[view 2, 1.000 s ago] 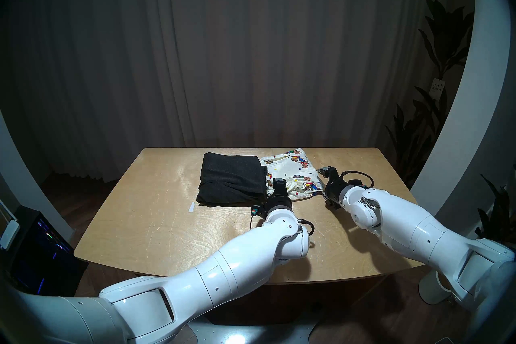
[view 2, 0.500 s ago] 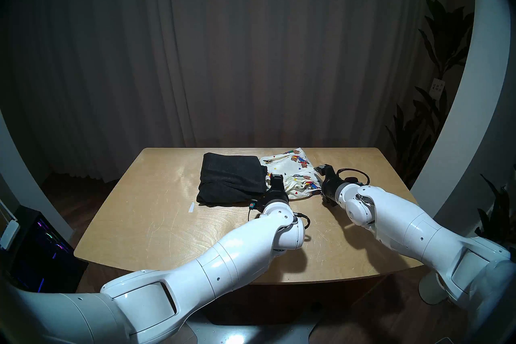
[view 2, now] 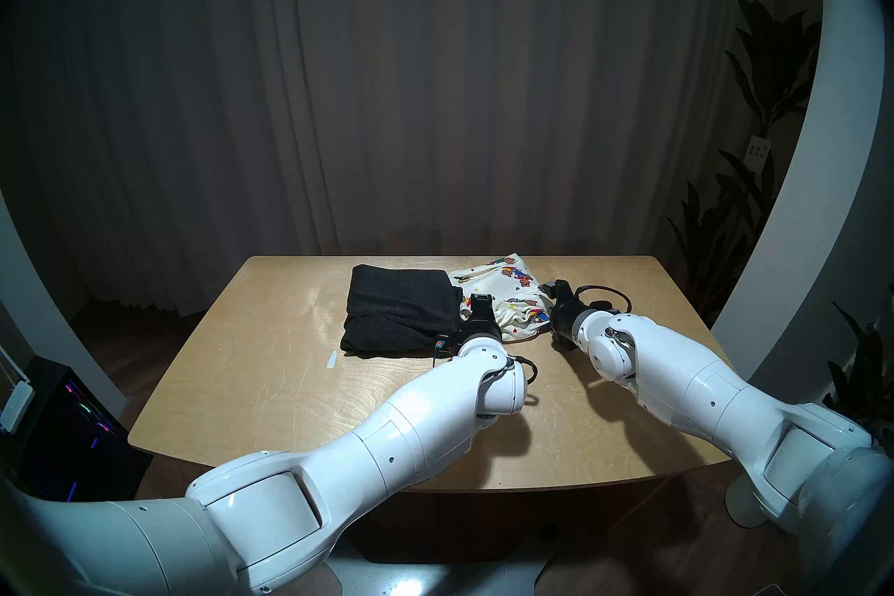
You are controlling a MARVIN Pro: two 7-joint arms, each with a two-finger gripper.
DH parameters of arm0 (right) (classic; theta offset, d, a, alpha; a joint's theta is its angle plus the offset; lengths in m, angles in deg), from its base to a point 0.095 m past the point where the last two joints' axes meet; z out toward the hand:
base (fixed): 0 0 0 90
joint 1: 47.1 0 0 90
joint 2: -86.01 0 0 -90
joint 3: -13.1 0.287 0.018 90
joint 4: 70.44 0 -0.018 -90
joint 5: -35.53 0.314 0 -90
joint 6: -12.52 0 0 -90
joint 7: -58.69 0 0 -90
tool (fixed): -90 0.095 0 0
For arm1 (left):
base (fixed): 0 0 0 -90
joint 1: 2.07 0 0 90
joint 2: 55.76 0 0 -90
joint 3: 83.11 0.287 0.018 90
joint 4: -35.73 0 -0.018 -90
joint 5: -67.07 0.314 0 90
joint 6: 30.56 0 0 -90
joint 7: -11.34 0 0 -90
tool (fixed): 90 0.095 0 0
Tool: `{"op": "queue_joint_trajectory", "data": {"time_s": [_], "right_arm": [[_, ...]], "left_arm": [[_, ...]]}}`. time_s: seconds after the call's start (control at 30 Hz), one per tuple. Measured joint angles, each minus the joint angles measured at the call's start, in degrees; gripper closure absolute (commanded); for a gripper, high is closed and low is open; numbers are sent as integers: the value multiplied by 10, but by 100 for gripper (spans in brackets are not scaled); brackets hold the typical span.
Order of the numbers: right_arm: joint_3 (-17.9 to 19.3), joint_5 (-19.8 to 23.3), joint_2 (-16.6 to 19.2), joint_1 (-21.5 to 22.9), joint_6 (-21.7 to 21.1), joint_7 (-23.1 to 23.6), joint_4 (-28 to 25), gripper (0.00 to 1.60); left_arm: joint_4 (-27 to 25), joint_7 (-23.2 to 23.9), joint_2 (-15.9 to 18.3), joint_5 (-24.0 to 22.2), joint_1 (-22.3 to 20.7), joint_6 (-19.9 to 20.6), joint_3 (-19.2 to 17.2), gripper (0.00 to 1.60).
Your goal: Fold pants twice and stack them
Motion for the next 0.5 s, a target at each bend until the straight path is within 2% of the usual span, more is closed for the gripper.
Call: {"op": "queue_joint_trajectory", "data": {"time_s": [0.07,0.1,0.13,0.17,0.23,0.27,0.3,0.33,0.37,0.43,0.47,0.5], "right_arm": [[-1,-1,-5,3,-2,0,8,12],[-2,-1,-8,5,-3,0,13,37],[-3,-1,-11,6,-4,0,17,50],[-3,-2,-12,7,-5,0,20,68],[-3,-2,-14,9,-8,-1,25,79],[-3,-2,-15,10,-9,-2,26,79],[-3,-2,-15,11,-10,-2,27,86],[-3,-2,-16,12,-12,-3,29,90],[-3,-2,-17,13,-15,-4,31,110],[-3,-1,-17,15,-19,-5,34,121],[-3,-1,-18,15,-21,-6,35,145],[-3,0,-18,16,-23,-6,36,160]], "left_arm": [[11,7,-5,-3,-3,5,-4,13],[17,11,-9,-5,-5,9,-6,28],[24,13,-12,-7,-6,12,-7,33],[30,15,-14,-9,-6,14,-8,52],[38,20,-18,-11,-7,17,-10,64],[40,21,-19,-12,-7,17,-11,64],[42,23,-20,-13,-8,18,-12,81],[45,25,-23,-14,-9,19,-13,83],[49,28,-25,-15,-10,21,-14,92],[55,32,-29,-17,-11,22,-15,96],[57,34,-30,-18,-11,22,-16,100],[60,36,-32,-18,-11,23,-16,106]]}}
